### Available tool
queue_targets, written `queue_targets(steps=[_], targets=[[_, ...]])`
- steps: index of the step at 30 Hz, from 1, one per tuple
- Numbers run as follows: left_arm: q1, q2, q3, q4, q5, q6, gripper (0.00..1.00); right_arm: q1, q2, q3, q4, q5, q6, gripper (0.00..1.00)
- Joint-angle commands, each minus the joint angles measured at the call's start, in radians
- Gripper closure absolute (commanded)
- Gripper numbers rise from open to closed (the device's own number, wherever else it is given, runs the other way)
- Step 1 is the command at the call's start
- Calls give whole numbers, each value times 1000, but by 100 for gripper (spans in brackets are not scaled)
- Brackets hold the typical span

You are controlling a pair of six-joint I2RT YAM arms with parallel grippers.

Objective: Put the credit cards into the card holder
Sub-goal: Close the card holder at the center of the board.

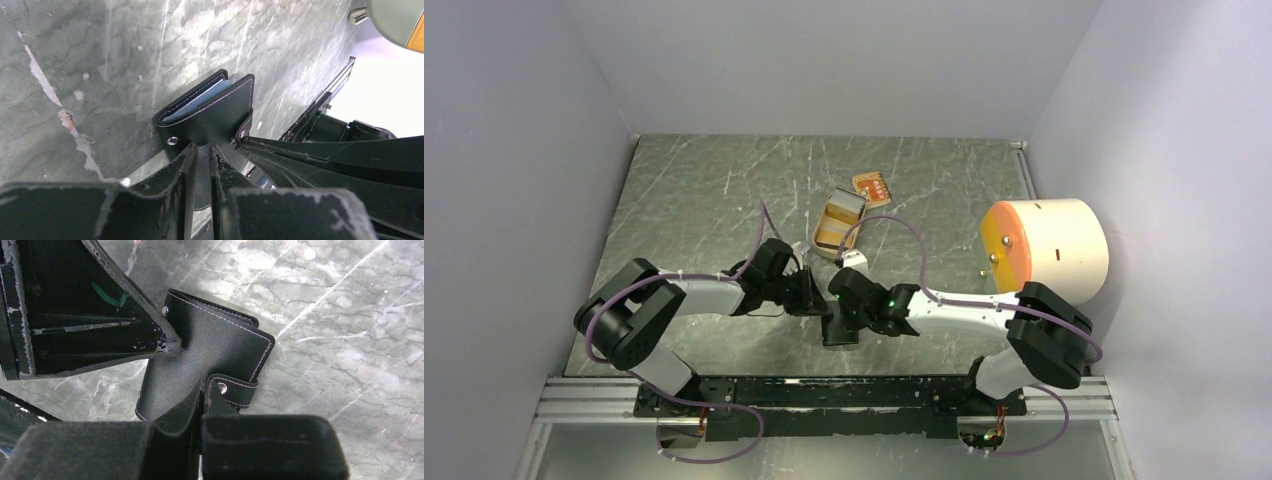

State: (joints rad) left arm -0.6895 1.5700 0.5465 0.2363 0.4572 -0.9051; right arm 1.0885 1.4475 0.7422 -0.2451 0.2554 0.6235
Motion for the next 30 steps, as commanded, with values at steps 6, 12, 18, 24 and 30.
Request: queue_targets(steps=[6, 12, 18, 24, 30], targets=[[-20, 2, -13, -3, 19, 6, 80, 8, 26, 0, 46, -26, 2, 100], [-20, 2, -15, -2, 21, 5, 80, 7, 33, -7, 42, -32, 11, 100], [-21, -1, -16, -2, 19, 3, 80, 9, 41, -18, 43, -57, 24, 100], [-20, 0, -14, -2, 19, 1, 80, 16, 42, -20, 32, -59, 36, 100], [-21, 7, -14, 2, 21, 0, 80, 16, 30, -5, 28, -48, 6, 100]])
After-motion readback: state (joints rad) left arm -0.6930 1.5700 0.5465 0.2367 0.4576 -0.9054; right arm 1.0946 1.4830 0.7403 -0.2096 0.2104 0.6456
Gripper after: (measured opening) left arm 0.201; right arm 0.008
